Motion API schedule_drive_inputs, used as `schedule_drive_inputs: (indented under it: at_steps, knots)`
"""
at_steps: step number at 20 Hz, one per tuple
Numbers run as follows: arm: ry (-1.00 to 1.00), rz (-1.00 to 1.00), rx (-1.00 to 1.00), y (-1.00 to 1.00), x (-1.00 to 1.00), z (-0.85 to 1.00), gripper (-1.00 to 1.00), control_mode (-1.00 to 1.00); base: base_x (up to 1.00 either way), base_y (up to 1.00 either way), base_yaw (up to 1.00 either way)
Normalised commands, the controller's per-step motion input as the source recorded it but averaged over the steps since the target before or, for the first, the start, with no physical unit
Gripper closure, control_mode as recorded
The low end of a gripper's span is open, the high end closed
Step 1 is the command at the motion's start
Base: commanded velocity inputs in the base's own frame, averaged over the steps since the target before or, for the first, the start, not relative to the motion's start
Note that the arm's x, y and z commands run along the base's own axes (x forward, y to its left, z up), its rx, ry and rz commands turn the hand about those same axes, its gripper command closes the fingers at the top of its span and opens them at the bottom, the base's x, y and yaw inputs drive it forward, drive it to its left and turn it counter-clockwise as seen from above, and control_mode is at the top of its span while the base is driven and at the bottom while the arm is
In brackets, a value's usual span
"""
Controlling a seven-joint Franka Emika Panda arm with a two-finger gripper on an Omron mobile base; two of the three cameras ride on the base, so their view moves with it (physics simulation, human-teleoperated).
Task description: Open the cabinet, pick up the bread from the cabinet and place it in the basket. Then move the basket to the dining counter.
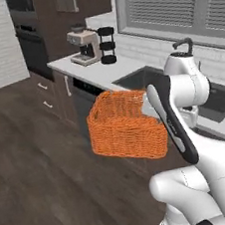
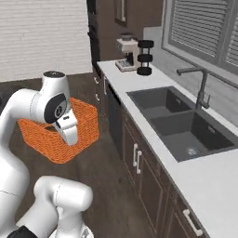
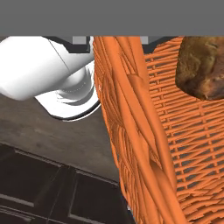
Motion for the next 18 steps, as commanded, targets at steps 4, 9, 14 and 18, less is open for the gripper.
schedule_drive_inputs:
  at_steps: [4,9,14,18]
  knots:
    - [0.00,0.00,0.00,0.00,0.00,0.00,1.00,1.00,0.00,0.21,0.94]
    - [0.00,0.00,0.00,0.00,0.00,0.00,1.00,1.00,-0.03,0.12,0.89]
    - [0.00,0.00,0.00,0.00,0.00,0.00,1.00,1.00,-0.14,0.24,0.67]
    - [0.00,0.00,0.00,0.00,0.00,0.00,1.00,1.00,0.28,0.37,0.75]
